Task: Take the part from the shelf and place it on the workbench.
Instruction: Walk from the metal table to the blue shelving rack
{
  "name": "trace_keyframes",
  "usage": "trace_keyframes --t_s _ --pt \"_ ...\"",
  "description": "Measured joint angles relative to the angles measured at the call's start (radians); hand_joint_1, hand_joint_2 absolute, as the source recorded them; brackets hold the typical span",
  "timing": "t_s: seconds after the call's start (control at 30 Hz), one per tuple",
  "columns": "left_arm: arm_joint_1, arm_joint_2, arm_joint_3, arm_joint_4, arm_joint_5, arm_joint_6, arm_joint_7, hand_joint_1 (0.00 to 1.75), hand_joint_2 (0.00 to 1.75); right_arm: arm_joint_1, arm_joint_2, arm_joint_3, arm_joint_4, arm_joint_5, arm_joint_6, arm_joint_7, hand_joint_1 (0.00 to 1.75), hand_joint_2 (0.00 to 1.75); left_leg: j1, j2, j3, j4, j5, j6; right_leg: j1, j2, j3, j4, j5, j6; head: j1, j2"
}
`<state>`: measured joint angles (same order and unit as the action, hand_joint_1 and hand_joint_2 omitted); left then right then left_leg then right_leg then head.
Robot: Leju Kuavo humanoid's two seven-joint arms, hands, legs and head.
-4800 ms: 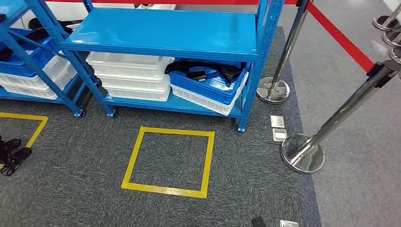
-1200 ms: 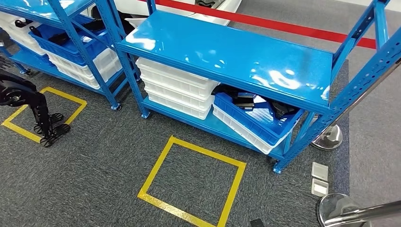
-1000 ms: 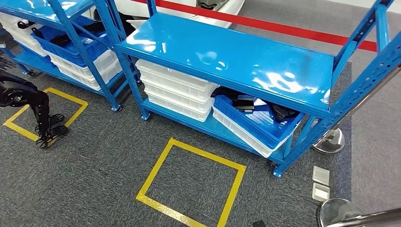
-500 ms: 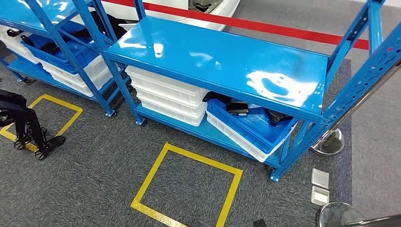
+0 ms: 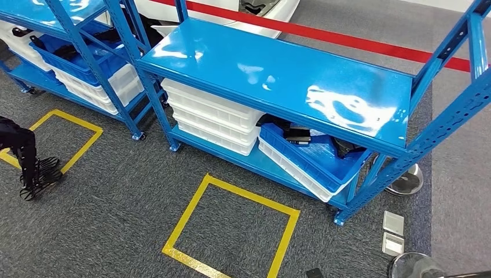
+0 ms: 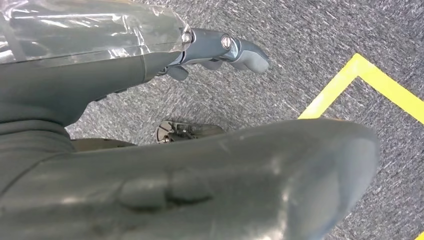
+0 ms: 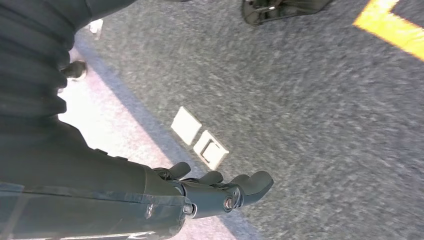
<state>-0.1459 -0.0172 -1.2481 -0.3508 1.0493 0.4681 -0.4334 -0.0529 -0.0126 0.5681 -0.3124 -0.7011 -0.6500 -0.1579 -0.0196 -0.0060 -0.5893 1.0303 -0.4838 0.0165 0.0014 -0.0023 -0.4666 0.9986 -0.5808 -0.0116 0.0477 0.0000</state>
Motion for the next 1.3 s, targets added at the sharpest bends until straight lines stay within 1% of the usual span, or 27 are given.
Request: trace_keyframes --t_s 0.1,0.23,0.43,0.97,1.2,1.3 --pt "0.002 0.0 0.001 0.0 0.005 0.016 -0.003 0.0 0.0 0.0 0.0 0.014 0.0 -0.013 -0.005 -0.064 0.0 1.75 0.0 0.0 0.001 0.001 0.0 0.001 0.0 0.0 0.001 0.0 0.001 0.001 0.0 0.0" --pt "0.007 0.0 0.001 0.0 0.01 0.025 -0.009 0.0 0.0 0.0 0.0 0.029 -0.001 -0.024 -0.006 -0.121 0.0 0.0 0.001 0.0 0.002 0.002 0.0 0.001 -0.001 0.0 0.002 0.0 0.001 0.001 0.0 0.0" --pt "0.008 0.0 0.001 0.0 0.01 0.025 -0.014 0.0 0.0 -0.001 0.0 0.054 -0.002 -0.046 -0.024 -0.178 0.0 0.0 0.003 0.0 0.003 0.001 0.0 0.001 0.0 0.0 0.003 0.0 0.001 0.001 0.0 0.0" --pt "0.009 -0.001 0.001 0.0 0.01 0.01 -0.016 0.0 0.0 -0.001 -0.004 0.098 -0.002 -0.099 -0.038 -0.195 0.0 0.0 0.005 0.0 0.004 0.0 0.0 0.001 0.002 0.0 0.003 0.0 0.001 0.0 0.0 0.0" --pt "0.007 -0.001 0.001 0.0 0.008 0.005 -0.016 0.0 0.0 -0.004 -0.008 0.109 -0.002 -0.149 -0.031 -0.243 0.0 0.0 0.005 0.0 0.004 0.0 0.0 0.0 0.002 0.0 0.003 0.0 0.001 0.0 0.0 0.0" --pt "0.006 -0.001 0.001 0.0 0.007 0.003 -0.016 0.0 0.0 -0.01 -0.009 0.112 -0.002 -0.161 -0.021 -0.25 0.0 0.0 0.005 0.0 0.004 0.0 0.0 0.0 0.002 0.0 0.003 0.0 0.001 0.0 0.0 0.0"
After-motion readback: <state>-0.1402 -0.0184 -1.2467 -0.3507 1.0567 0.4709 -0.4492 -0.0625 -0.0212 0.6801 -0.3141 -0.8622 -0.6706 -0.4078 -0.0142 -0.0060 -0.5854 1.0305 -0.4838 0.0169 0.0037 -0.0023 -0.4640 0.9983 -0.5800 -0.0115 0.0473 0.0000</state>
